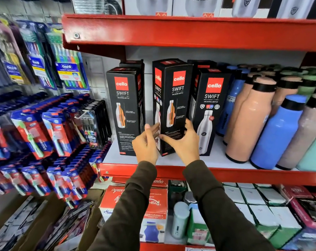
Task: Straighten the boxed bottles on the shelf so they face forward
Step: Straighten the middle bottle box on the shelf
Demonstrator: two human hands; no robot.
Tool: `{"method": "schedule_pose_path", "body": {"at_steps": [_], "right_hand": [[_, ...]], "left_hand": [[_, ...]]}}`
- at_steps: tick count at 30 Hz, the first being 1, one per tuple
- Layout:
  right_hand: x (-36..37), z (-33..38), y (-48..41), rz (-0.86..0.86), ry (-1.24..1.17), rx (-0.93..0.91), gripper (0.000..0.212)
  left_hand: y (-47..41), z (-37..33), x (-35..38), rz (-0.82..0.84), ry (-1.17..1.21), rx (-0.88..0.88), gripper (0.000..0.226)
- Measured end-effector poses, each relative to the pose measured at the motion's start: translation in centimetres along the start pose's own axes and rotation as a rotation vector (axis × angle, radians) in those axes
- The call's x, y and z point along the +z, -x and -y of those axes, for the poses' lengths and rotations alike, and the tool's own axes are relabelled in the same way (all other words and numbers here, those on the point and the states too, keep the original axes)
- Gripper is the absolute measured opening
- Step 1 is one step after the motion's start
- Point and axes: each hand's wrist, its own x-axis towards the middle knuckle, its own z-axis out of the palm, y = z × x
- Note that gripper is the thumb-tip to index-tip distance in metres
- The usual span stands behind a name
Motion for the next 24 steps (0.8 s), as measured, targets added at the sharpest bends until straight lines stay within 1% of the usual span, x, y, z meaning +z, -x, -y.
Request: {"method": "schedule_pose_path", "body": {"at_steps": [2, 4, 7, 10, 12, 14, 16, 17, 20, 24], "right_hand": [[0.0, 0.0, -0.2, -0.014, 0.017, 0.01, 0.104], [-0.1, 0.2, -0.3, -0.011, 0.025, 0.01, 0.094], [-0.4, 0.3, -0.5, -0.008, 0.026, 0.002, 0.08], [-0.6, 0.2, -0.8, 0.02, -0.013, 0.016, 0.069], [-0.7, 0.2, -0.9, 0.053, -0.029, 0.02, 0.075], [-0.6, 0.4, -0.8, 0.112, -0.039, 0.021, 0.091], [-0.6, 0.3, -0.8, 0.177, -0.036, -0.01, 0.098], [-0.7, 0.2, -0.6, 0.209, -0.024, -0.031, 0.096], [-0.7, -0.2, -0.5, 0.291, 0.03, -0.075, 0.078], [-0.6, -0.6, -0.5, 0.332, 0.074, -0.087, 0.072]], "left_hand": [[0.1, -0.1, 0.0, -0.007, 0.01, 0.005, 0.048], [0.0, -0.2, -0.1, -0.014, 0.016, 0.016, 0.049], [-0.2, 0.2, -0.3, -0.052, -0.008, 0.075, 0.041], [-0.9, 1.0, -0.5, -0.058, -0.135, 0.148, 0.034], [-1.5, 1.4, -0.4, 0.021, -0.207, 0.119, 0.039], [-2.2, 1.9, -0.4, 0.134, -0.225, 0.024, 0.044], [-2.8, 2.3, -0.8, 0.223, -0.195, -0.089, 0.045], [-3.0, 2.5, -1.0, 0.258, -0.167, -0.108, 0.044], [-3.0, 3.0, -1.6, 0.337, -0.131, -0.075, 0.04], [-3.0, 3.0, -1.6, 0.353, -0.137, -0.064, 0.038]]}}
